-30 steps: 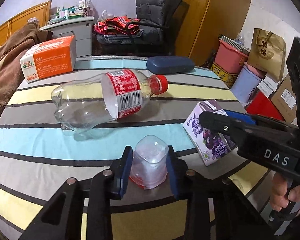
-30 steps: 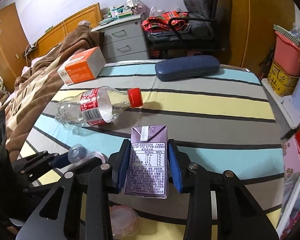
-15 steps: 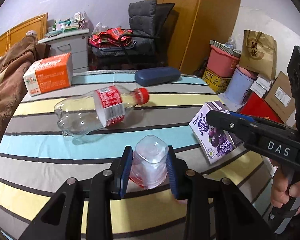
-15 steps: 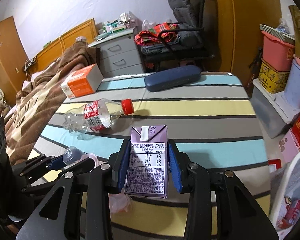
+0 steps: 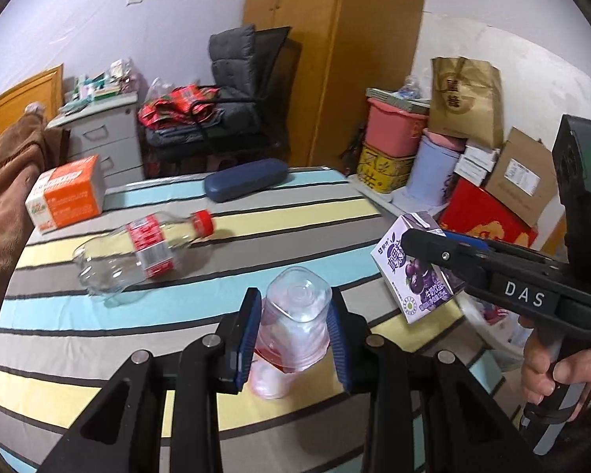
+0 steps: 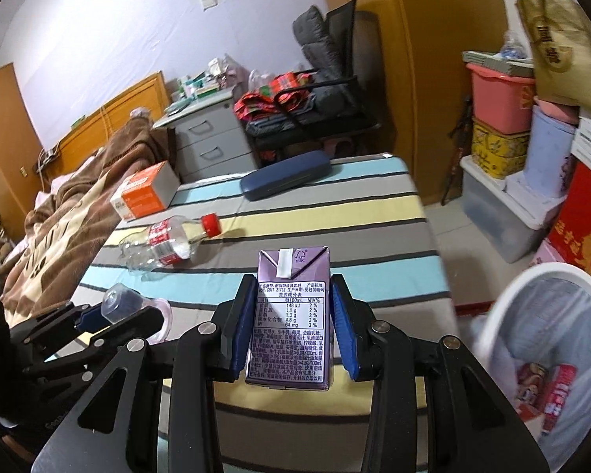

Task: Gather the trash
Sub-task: 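Carry the cup and purple carton over the wastebasket and open both tools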

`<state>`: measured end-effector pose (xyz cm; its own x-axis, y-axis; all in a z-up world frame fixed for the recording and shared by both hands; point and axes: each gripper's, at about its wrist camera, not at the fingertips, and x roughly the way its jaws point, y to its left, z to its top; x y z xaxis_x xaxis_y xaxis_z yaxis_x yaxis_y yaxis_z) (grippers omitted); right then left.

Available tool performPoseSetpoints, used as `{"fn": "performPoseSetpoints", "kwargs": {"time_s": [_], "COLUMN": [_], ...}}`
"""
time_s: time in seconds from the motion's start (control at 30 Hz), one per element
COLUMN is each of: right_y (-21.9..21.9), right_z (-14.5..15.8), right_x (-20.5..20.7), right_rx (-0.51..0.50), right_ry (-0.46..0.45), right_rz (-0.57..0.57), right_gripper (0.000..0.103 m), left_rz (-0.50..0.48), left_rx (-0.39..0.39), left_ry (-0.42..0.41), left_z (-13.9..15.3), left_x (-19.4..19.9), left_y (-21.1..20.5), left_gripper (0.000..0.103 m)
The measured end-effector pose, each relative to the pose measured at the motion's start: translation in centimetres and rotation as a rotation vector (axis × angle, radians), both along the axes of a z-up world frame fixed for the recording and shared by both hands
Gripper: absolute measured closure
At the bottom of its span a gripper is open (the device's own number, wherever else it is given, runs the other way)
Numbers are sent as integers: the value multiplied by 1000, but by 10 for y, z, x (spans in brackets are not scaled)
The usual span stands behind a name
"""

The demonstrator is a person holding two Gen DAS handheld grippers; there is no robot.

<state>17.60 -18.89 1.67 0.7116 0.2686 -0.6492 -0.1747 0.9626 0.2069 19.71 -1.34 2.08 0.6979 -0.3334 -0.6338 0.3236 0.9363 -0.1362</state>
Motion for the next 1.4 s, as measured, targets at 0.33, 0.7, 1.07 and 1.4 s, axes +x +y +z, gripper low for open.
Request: {"fn": "performPoseSetpoints", "kwargs": {"time_s": [0.33, 0.7, 1.07, 1.4], "right_y": [-49, -106, -162, -189], "right_z": [8, 6, -7, -26], "right_x": [-25, -48, -61, -65], "right_rx": [13, 15, 11, -31], "right_ry": [-43, -49, 3, 76], "right_rz": [-110, -237, -372, -436], "right_gripper": [65, 65, 65, 65], "left_rz": [-104, -232, -364, -441], "left_rx": [9, 11, 7, 36], "left_ry": [-39, -44, -5, 33], "left_z": [12, 15, 3, -14], "left_x": [-17, -28, -32, -39], "left_y": [-57, -125, -192, -235], "left_gripper": [68, 68, 68, 68]}}
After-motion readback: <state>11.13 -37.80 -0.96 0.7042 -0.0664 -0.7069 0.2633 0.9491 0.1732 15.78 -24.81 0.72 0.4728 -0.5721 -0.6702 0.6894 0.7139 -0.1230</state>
